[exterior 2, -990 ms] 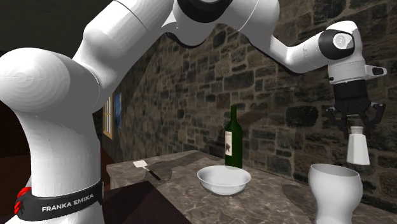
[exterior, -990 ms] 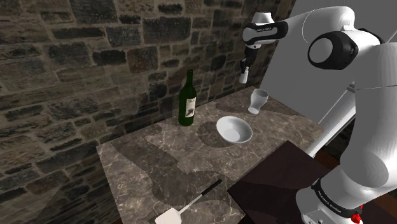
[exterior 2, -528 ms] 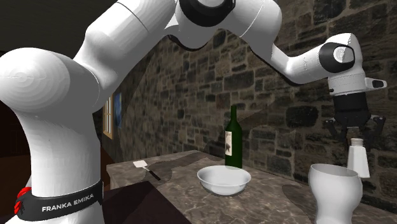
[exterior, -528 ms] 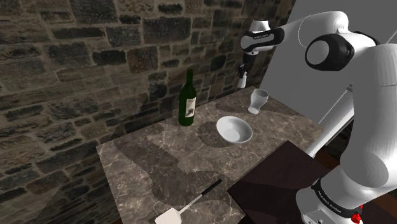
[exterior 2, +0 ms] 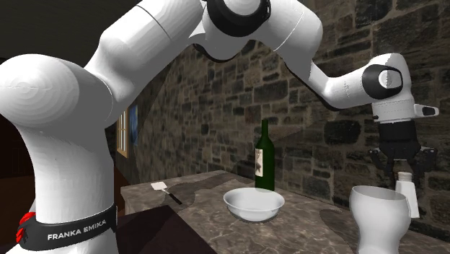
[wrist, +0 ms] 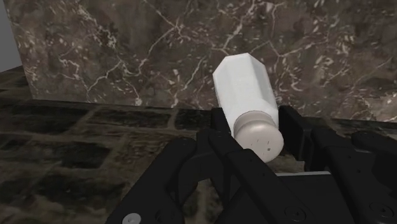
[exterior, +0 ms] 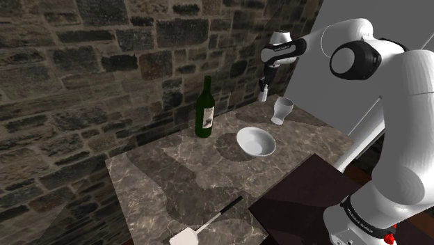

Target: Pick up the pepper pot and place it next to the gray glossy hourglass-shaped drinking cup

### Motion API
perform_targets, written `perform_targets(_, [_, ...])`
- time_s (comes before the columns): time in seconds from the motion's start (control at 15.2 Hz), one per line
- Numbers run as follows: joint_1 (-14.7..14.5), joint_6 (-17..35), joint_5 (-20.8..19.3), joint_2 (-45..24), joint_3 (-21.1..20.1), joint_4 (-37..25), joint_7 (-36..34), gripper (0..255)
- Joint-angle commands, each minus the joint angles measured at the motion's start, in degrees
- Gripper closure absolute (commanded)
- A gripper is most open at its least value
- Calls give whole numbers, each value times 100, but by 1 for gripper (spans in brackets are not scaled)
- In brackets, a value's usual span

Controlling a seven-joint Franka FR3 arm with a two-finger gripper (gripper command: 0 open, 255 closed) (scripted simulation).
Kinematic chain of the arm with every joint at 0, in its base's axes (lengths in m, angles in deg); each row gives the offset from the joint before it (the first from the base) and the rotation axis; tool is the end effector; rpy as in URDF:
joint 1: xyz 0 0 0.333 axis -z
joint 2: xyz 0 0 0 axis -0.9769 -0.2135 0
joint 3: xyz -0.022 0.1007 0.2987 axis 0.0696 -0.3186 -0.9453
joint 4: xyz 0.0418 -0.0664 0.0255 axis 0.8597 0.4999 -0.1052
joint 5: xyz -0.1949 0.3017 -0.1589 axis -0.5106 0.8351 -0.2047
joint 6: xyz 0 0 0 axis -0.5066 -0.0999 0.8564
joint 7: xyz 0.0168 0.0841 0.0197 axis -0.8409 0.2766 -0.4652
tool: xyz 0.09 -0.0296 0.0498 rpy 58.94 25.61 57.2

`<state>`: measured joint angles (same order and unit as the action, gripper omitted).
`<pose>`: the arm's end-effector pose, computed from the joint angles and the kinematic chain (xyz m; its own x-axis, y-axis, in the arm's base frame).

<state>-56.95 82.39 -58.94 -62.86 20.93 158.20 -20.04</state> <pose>0.6954 -0.2886 0.2965 0.9967 0.0680 0.0436 0.0626 -0.9913 0.1158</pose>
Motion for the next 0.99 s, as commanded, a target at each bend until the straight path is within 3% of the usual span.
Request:
perform_targets(0.0, [-7,131,-5,-72,1,56,-19,255])
perform_targets(0.53, [-6,511,-13,-380,4,129,-51,255])
perform_targets(0.92, [-6,510,-13,-381,4,127,-51,255])
